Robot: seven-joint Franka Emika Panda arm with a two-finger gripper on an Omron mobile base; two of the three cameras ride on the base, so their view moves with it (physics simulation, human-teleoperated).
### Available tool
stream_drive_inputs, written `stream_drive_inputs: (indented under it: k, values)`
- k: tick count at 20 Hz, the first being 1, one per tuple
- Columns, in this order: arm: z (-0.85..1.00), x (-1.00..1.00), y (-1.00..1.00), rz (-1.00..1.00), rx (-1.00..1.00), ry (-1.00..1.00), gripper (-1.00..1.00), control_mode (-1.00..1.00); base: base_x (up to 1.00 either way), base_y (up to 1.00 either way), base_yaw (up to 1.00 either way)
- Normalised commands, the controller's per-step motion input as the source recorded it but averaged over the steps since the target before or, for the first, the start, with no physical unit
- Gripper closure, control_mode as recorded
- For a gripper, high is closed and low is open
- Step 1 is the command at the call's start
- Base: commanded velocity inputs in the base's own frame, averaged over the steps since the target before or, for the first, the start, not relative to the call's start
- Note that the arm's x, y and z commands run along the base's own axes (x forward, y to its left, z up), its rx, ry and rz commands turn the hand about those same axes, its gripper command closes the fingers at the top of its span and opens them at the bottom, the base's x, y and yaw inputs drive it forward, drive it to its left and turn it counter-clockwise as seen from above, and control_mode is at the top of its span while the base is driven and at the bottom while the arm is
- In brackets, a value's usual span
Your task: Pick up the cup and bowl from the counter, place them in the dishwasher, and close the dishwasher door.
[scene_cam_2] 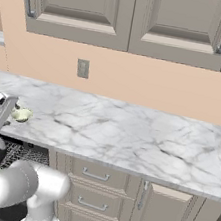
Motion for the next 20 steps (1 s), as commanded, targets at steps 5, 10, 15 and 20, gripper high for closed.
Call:
stream_drive_inputs:
  k: [5,10,15,20]
  values:
    - [-0.5,0.02,0.04,0.0,0.0,0.0,-1.0,-1.0,0.0,0.0,0.0]
    - [-0.34,0.2,0.0,0.0,0.0,0.0,-1.0,-1.0,0.0,0.0,0.0]
    - [-0.02,0.42,0.06,0.0,0.0,0.0,-1.0,-1.0,0.0,0.0,0.0]
    - [-0.18,0.22,0.44,0.0,0.0,0.0,-1.0,-1.0,0.0,0.0,0.0]
